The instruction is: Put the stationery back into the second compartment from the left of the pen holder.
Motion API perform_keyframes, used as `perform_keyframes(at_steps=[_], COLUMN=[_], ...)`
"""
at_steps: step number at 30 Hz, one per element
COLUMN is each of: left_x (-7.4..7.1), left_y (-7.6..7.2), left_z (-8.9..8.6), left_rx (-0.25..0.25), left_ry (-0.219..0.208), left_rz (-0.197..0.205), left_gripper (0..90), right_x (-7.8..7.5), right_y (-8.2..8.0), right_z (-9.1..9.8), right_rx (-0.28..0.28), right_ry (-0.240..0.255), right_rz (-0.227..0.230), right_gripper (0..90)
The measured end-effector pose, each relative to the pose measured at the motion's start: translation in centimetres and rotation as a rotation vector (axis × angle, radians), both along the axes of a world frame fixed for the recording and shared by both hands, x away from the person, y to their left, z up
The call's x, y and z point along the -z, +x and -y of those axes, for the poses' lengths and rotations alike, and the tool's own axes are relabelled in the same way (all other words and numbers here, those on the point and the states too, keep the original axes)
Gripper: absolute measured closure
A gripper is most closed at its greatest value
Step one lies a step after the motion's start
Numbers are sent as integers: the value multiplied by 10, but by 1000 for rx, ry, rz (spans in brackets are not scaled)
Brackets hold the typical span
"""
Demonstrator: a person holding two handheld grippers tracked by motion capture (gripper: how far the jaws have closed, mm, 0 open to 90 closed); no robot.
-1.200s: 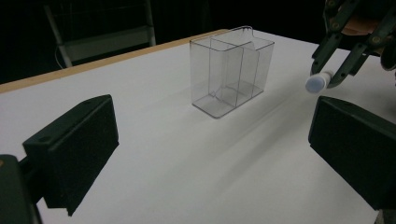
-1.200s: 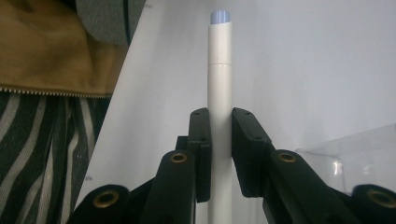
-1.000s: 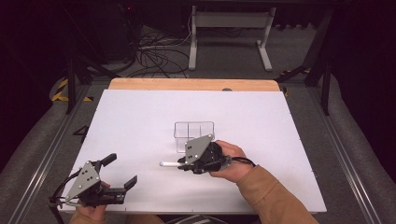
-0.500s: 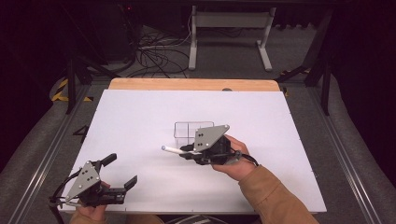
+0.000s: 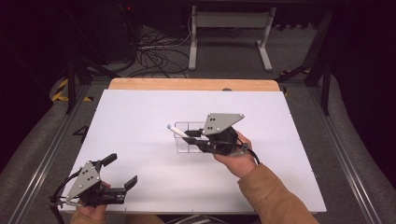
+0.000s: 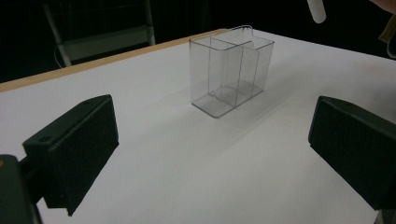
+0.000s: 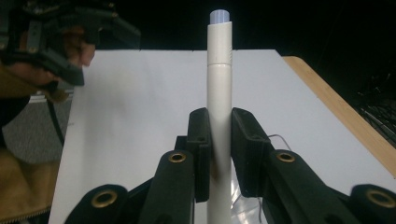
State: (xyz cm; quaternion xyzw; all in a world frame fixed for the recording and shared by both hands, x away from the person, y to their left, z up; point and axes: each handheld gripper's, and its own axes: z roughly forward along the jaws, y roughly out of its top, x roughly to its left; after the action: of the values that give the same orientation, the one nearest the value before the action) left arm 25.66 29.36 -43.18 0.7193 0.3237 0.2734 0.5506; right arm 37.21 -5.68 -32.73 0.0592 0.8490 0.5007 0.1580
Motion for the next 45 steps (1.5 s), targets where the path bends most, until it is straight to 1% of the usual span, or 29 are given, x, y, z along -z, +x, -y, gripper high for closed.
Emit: perform_keyframes(at_steps=[1, 2, 3, 5, 7, 11, 14, 17, 21, 24, 25, 26, 29, 33, 35, 37, 40, 41, 43, 45], left_x=[0, 0, 0, 0, 0, 0, 0, -1, 0, 0, 0, 0, 0, 0, 0, 0, 0, 0, 0, 0], left_y=[0, 0, 0, 0, -1, -1, -1, -1, -1, -1, -1, -1, -1, -1, -1, -1, -1, 0, -1, -1], left_z=[0, 0, 0, 0, 0, 0, 0, 0, 0, -1, -1, 0, -1, -1, -1, -1, -1, -1, -1, -1], left_rx=[0, 0, 0, 0, 1, 1, 0, 1, 1, 1, 1, 1, 3, 1, 1, 1, 1, 2, 2, 3], left_ry=[0, -1, -1, -3, -4, -3, -3, -1, -3, -4, -4, -6, -2, -4, -4, -5, -8, -8, -8, -8], left_rz=[0, 0, 0, -1, 1, 3, 3, 6, 4, 4, 4, 1, 4, 0, 0, 0, 1, 1, 2, 2], left_gripper=[23, 23, 23, 23, 23, 24, 24, 26, 26, 26, 26, 26, 26, 26, 26, 26, 26, 26, 26, 26], right_x=[0, -2, -3, -4, -5, -5, -5, -5, -3, -2, -2, -1, 2, 7, 11, 14, 17, 21, 23, 25], right_y=[0, 2, 3, 5, 6, 9, 12, 15, 19, 22, 22, 24, 27, 32, 35, 38, 41, 44, 47, 49], right_z=[0, 2, 3, 4, 4, 6, 7, 8, 10, 10, 10, 10, 9, 7, 5, 4, 2, 1, -1, -3], right_rx=[0, 17, 26, 36, 55, 97, 113, 119, 148, 181, 181, 208, 227, 272, 298, 308, 321, 328, 333, 337], right_ry=[0, 42, 61, 86, 114, 173, 208, 234, 269, 275, 275, 279, 295, 310, 309, 300, 298, 306, 310, 315], right_rz=[0, -11, -11, -12, -6, -12, -9, -23, -9, 7, 7, 17, 13, 12, 31, 39, 30, 17, 18, 28], right_gripper=[786, 786, 786, 786, 785, 785, 785, 785, 784, 785, 785, 785, 785, 784, 784, 784, 784, 784, 784, 784])
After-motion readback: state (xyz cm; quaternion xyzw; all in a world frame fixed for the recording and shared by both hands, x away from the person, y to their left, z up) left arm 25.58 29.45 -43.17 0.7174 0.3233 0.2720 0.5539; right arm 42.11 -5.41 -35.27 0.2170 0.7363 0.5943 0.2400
